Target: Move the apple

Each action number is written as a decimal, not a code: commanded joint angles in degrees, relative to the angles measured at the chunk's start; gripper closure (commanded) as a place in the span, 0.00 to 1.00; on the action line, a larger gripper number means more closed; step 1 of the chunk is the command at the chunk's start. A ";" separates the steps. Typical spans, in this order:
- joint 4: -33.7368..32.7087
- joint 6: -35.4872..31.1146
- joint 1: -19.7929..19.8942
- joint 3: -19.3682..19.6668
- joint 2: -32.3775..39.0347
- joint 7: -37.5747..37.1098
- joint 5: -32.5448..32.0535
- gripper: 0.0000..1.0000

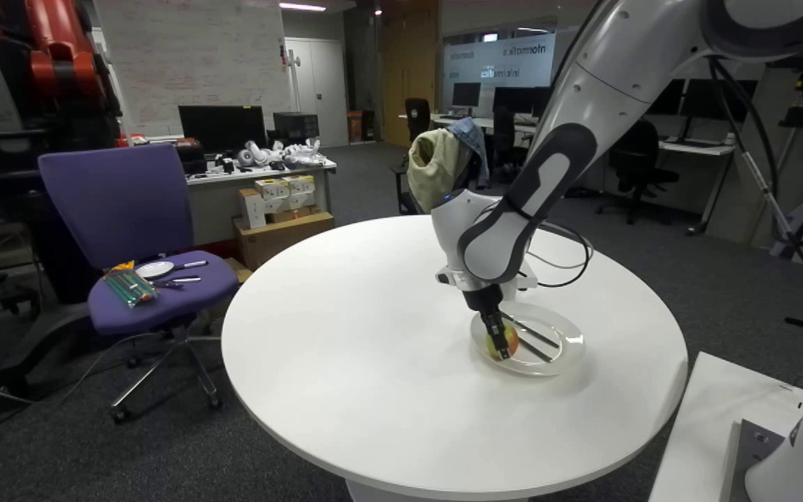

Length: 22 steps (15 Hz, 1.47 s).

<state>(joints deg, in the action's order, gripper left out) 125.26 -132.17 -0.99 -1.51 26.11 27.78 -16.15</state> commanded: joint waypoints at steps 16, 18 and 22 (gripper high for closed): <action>2.74 1.07 -2.16 -2.30 -5.96 -0.19 -5.05 0.50; 2.72 1.85 -1.76 -3.17 -5.99 1.49 -3.95 0.50; 2.77 3.35 -1.65 -4.22 -5.78 3.07 -3.28 0.50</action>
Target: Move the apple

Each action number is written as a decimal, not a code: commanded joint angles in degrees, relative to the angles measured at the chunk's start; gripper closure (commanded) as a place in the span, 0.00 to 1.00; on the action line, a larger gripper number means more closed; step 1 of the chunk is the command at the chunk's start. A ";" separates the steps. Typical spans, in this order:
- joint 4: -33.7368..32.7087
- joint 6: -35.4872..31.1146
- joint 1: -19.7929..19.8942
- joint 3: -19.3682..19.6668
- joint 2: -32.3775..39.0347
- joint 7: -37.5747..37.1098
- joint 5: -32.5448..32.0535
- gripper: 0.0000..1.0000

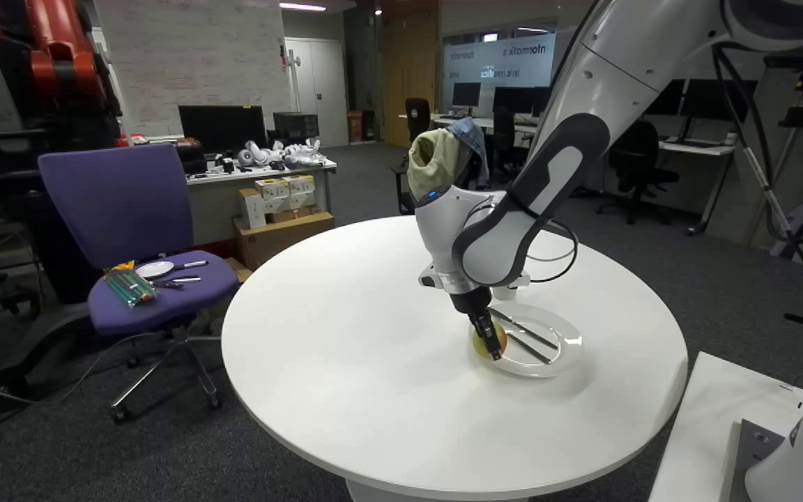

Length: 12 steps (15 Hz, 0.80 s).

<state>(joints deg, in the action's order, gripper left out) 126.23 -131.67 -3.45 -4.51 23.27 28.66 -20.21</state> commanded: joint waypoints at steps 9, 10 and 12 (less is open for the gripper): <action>0.59 10.30 -1.43 -5.54 -1.47 6.58 3.64 0.50; 1.26 10.46 -1.44 -7.19 -1.97 8.45 4.70 0.50; 2.29 9.09 -1.41 -9.54 -2.84 11.67 5.56 0.50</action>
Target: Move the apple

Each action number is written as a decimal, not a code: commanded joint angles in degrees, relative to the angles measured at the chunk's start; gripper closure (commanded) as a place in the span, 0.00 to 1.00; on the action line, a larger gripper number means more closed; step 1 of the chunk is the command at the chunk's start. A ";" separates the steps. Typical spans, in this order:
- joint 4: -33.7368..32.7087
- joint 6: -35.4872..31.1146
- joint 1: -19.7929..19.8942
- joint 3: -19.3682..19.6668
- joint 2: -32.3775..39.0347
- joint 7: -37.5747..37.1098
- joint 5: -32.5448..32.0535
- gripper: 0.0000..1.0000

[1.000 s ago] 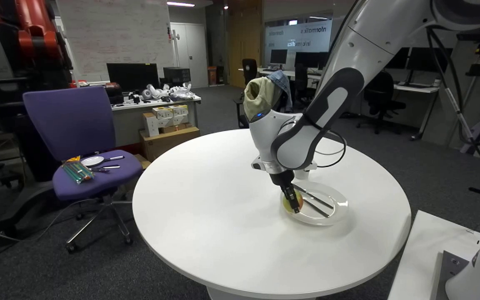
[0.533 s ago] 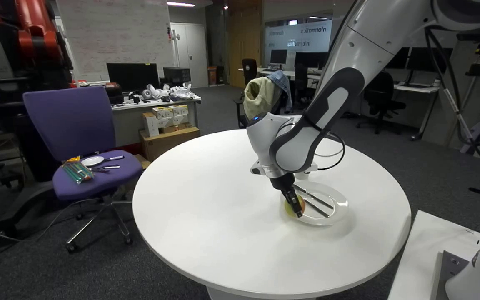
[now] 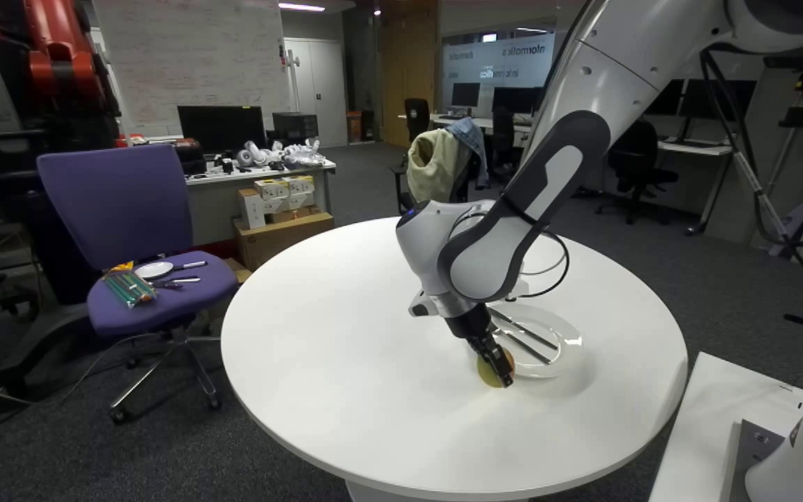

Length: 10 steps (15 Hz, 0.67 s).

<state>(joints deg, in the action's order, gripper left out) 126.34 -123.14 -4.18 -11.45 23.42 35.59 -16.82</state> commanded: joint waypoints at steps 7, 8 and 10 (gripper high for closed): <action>4.81 -7.72 -0.27 -3.89 -4.47 8.63 3.18 0.50; 5.27 -9.52 0.47 -3.65 -4.55 9.28 3.79 0.50; 6.34 -12.65 2.52 -3.03 -4.91 12.13 5.08 0.50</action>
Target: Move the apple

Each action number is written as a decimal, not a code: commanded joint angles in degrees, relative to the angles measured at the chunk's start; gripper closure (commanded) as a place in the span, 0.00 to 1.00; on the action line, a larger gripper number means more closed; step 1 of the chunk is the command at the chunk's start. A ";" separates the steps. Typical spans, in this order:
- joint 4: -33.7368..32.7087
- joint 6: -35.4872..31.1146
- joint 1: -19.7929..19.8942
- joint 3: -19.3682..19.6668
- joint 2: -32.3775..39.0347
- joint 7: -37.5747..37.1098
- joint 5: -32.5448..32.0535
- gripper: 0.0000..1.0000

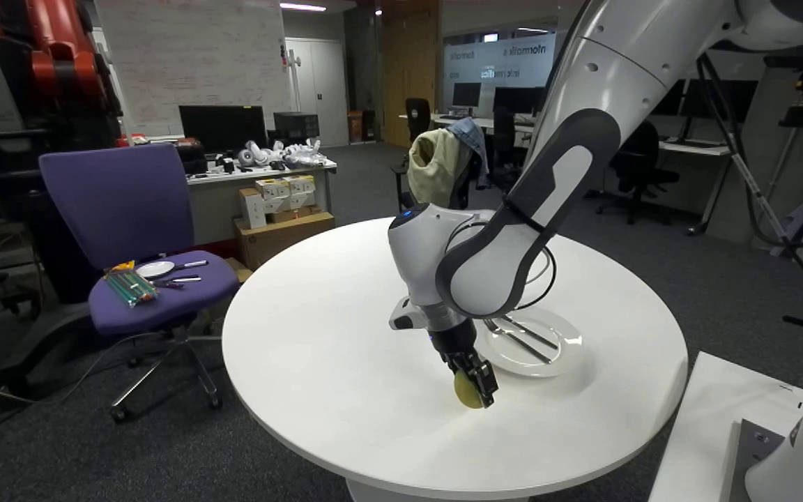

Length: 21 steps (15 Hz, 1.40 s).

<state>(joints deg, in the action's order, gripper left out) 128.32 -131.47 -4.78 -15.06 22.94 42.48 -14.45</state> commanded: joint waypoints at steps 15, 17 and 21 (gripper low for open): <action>4.30 -8.61 7.94 4.32 -3.58 17.92 7.90 0.50; 4.34 -9.47 7.52 4.34 -3.11 17.49 7.72 0.50; 4.15 -10.62 6.90 4.39 -1.93 17.10 7.34 0.50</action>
<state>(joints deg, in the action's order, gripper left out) 130.77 -139.85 3.07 -11.45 22.09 59.72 -7.48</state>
